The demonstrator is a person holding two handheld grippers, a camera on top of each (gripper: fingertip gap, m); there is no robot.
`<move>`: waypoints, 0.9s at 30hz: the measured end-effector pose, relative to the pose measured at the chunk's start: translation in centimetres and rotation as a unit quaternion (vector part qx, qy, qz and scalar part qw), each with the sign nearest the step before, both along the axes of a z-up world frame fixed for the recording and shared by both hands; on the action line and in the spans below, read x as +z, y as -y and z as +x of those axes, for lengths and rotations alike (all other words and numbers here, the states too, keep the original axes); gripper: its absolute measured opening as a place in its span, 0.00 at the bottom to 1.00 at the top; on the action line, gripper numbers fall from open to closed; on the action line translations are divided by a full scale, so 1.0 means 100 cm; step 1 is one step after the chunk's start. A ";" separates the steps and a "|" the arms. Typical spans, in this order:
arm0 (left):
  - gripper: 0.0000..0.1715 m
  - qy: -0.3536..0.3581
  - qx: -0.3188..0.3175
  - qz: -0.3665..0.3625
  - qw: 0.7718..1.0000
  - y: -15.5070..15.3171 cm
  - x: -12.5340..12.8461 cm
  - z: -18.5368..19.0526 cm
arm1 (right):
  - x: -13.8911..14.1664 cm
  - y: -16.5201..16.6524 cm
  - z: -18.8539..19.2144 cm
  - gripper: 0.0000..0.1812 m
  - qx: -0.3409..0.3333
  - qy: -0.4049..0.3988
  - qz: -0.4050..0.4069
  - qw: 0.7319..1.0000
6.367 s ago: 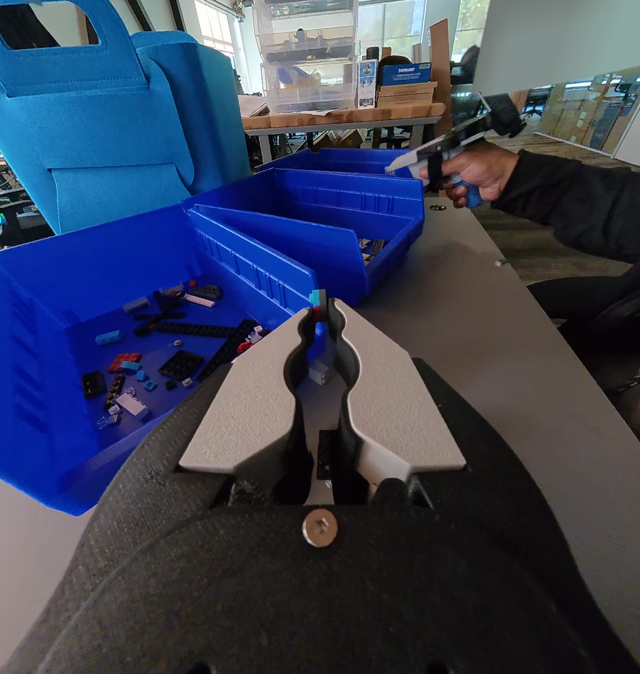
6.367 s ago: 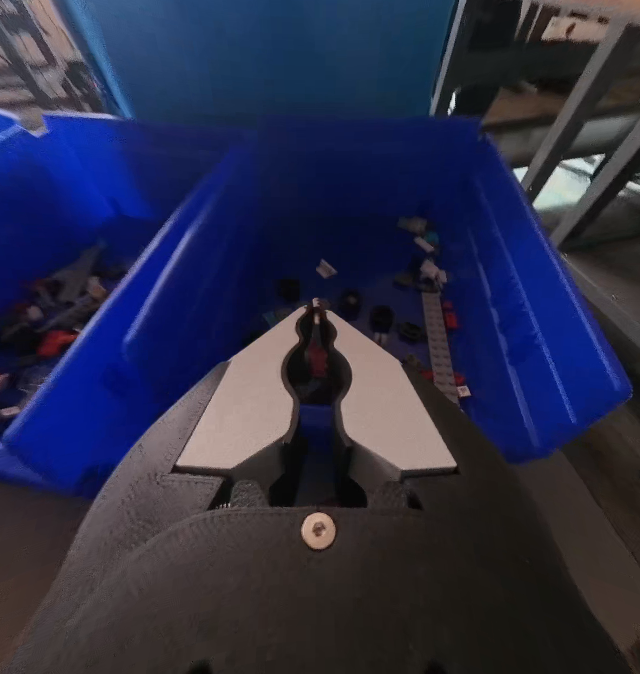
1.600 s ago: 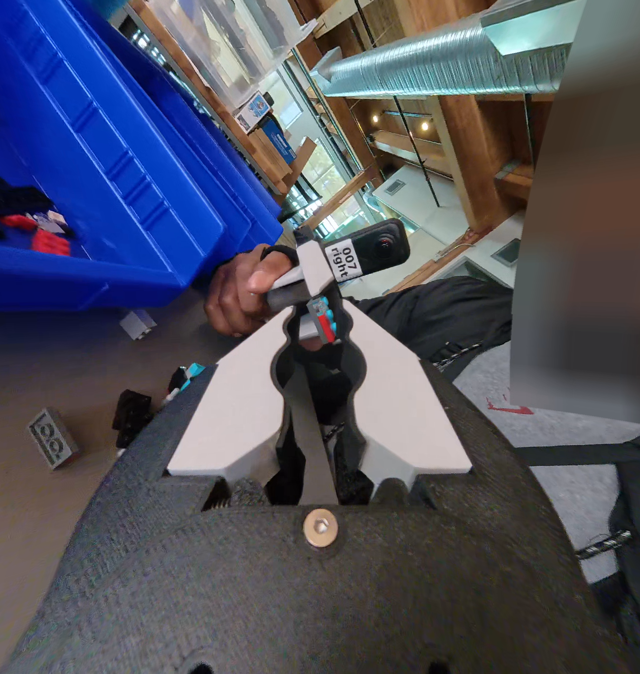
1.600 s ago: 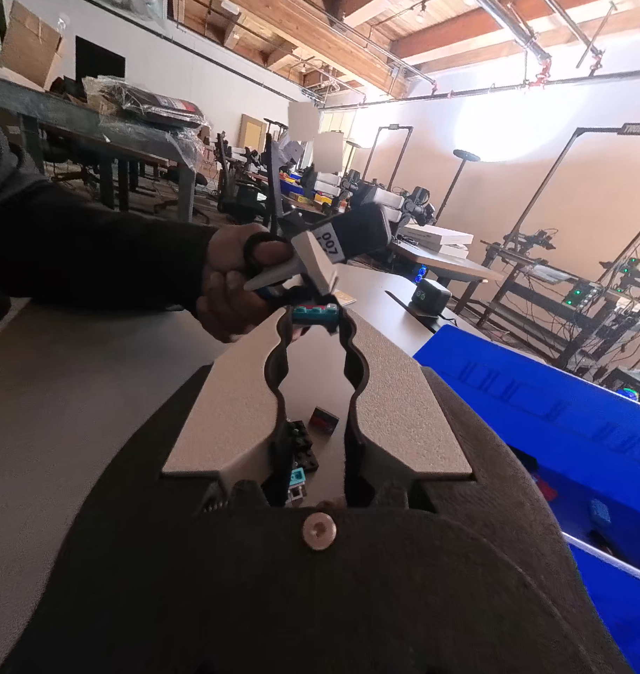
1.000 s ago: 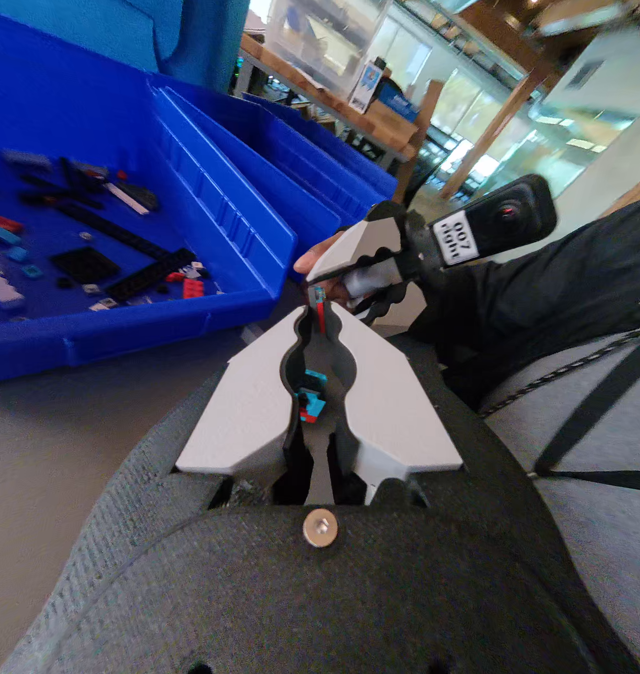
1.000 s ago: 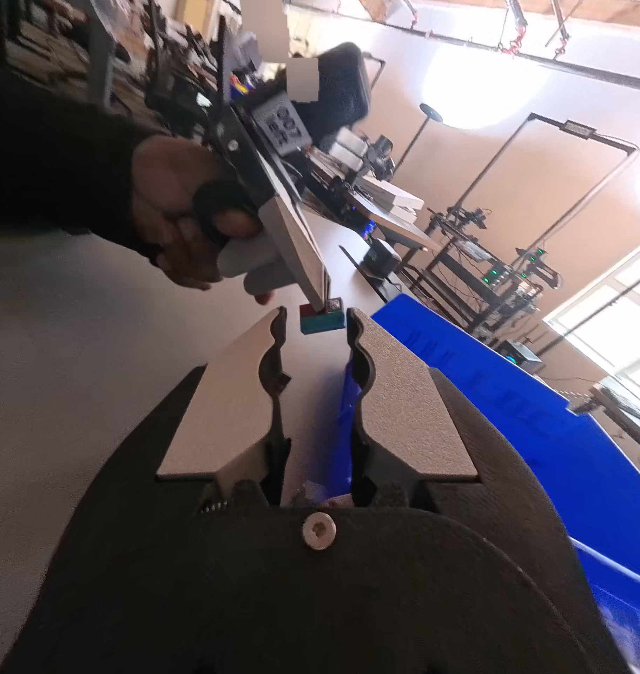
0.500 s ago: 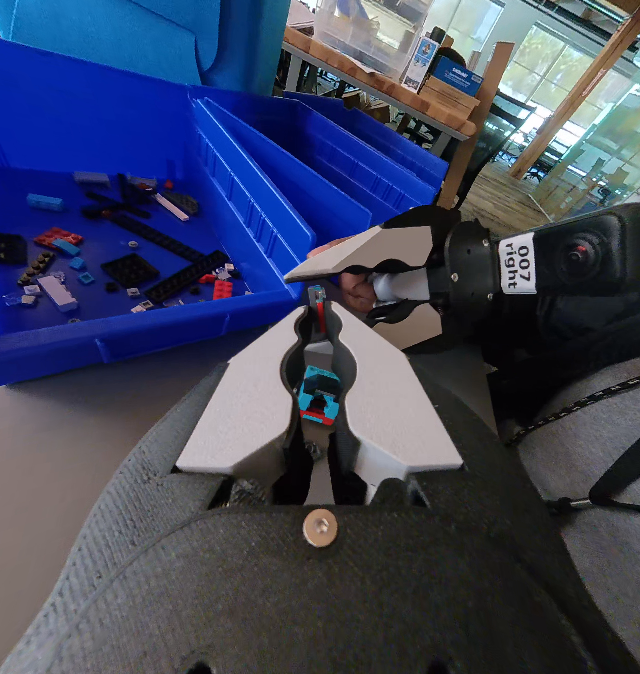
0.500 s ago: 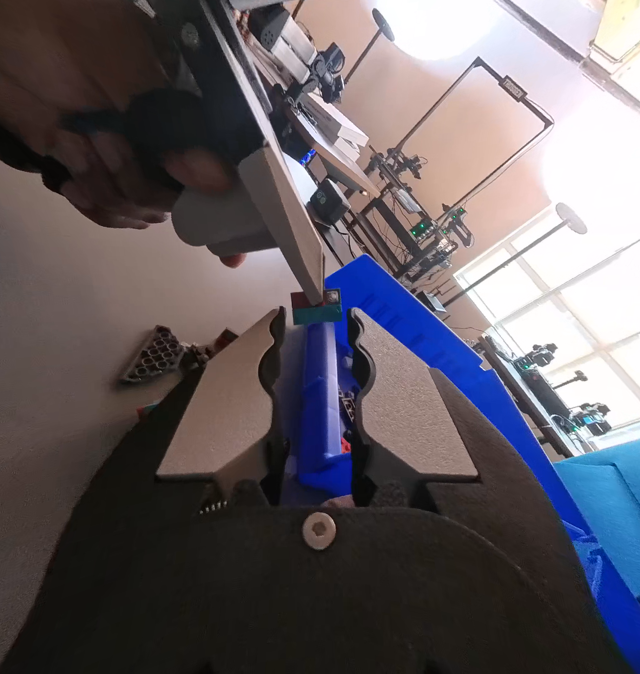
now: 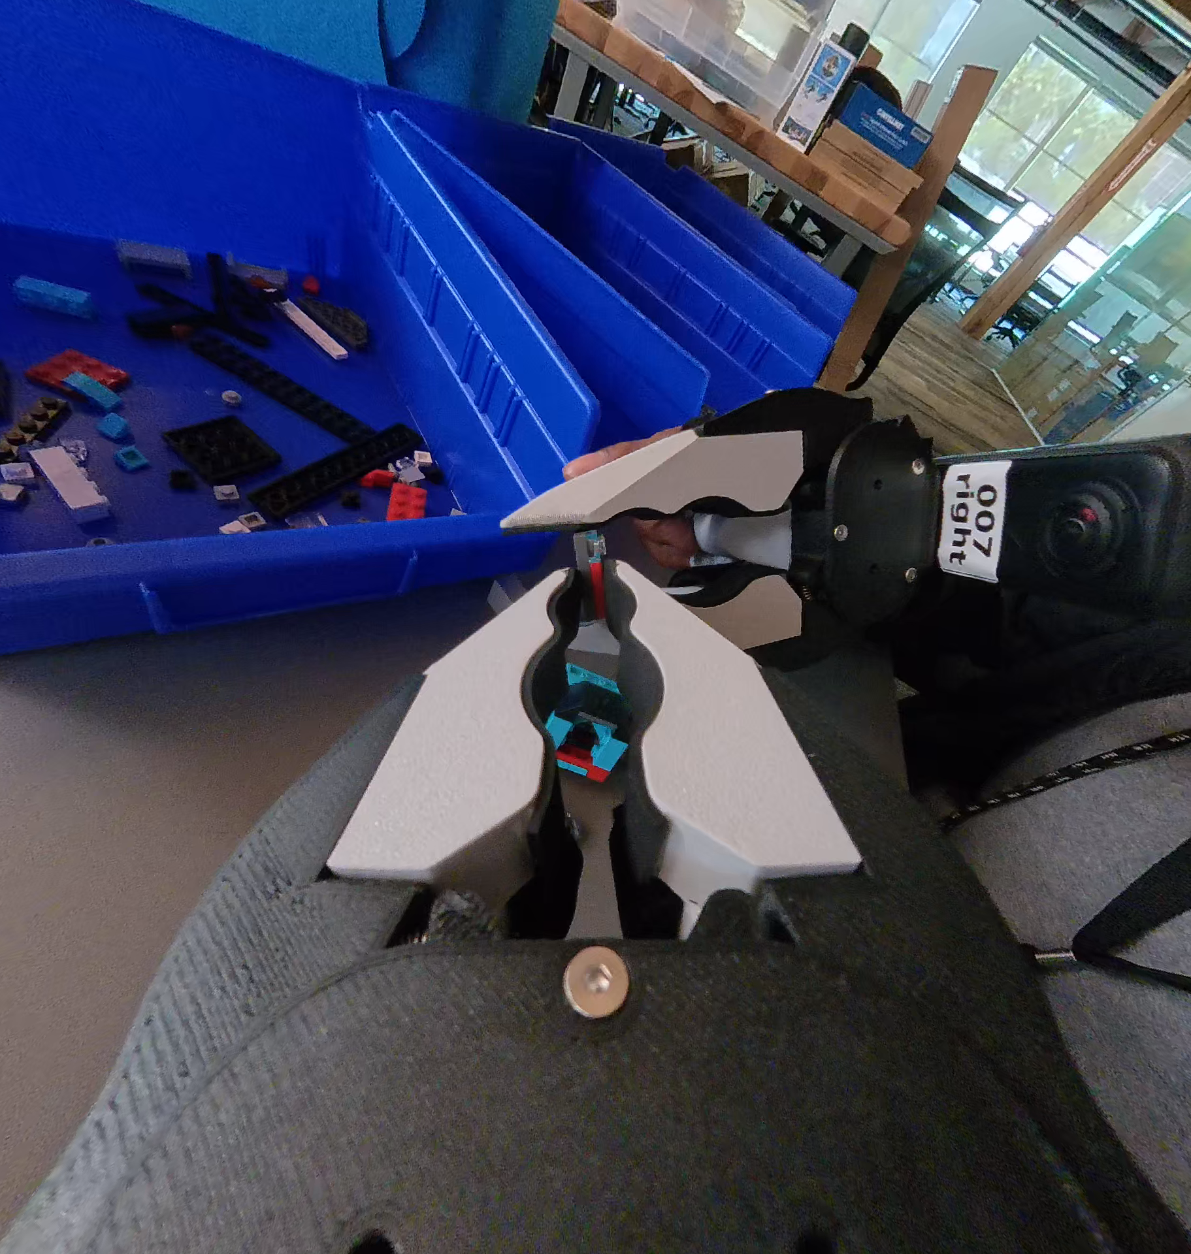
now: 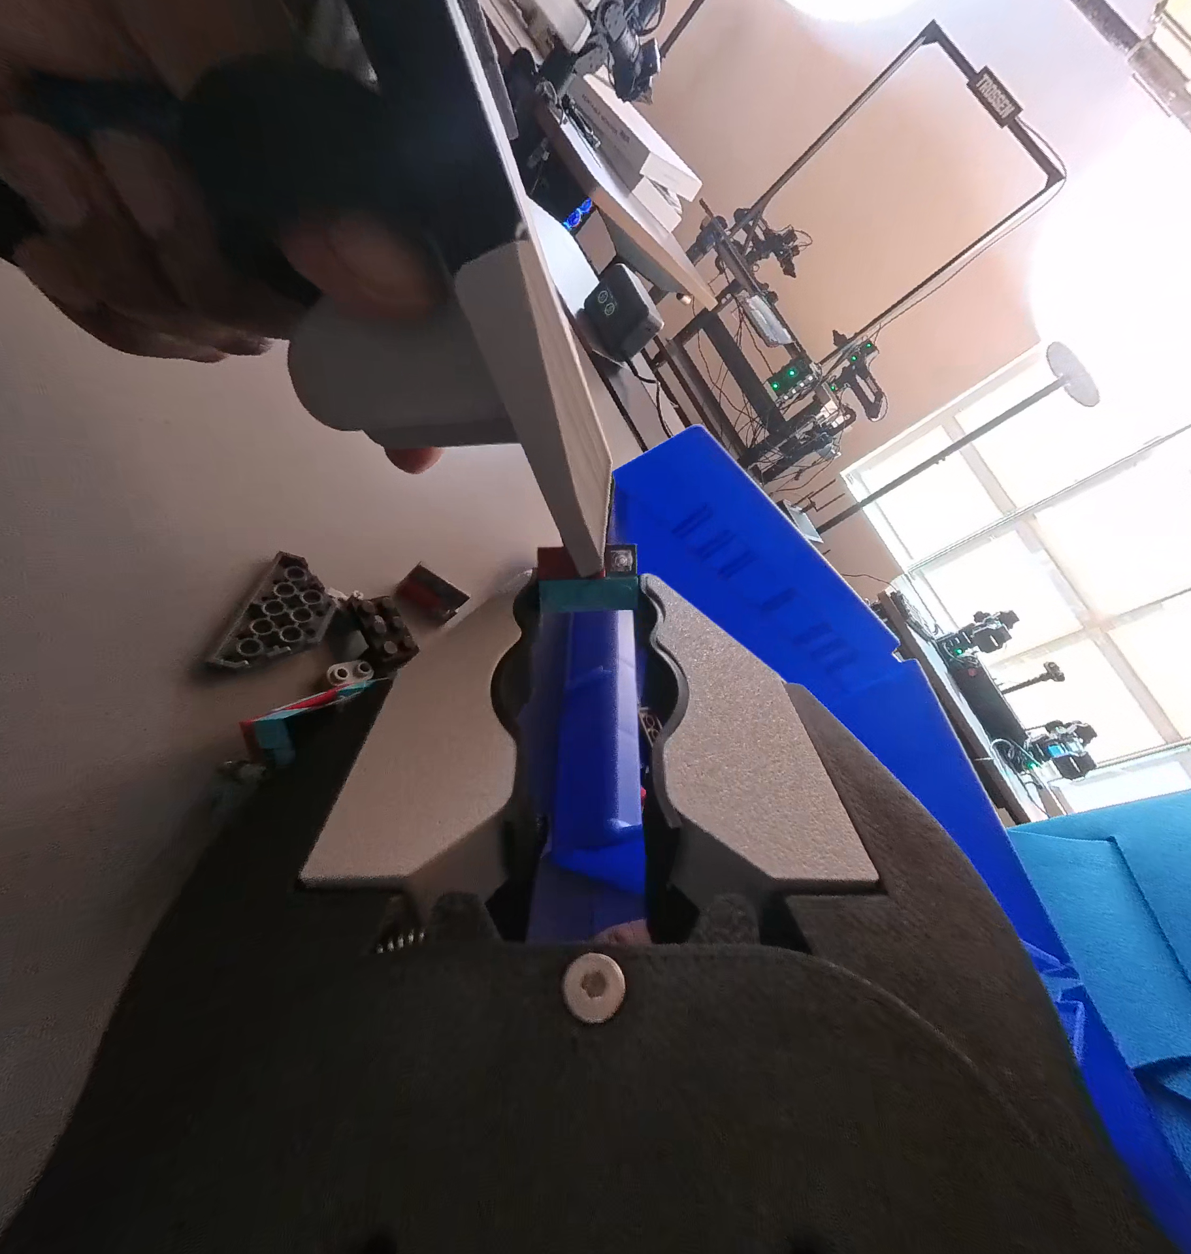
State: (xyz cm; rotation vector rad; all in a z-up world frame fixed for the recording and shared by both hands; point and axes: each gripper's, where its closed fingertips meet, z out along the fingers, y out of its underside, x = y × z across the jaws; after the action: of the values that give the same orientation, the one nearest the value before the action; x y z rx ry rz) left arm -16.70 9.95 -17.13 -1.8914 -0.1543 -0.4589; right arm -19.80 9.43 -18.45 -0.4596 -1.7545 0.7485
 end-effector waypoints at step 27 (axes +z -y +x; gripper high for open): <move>0.04 0.121 0.004 0.007 0.993 -0.004 -0.006 -0.001 | -0.008 -0.007 -0.002 0.15 -0.012 -0.003 0.055 0.998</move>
State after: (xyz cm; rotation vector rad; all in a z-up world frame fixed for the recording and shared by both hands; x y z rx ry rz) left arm -16.84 10.31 -17.77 -1.8173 -0.3184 -0.6807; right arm -19.99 10.14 -19.24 -0.4031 -1.7715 0.6319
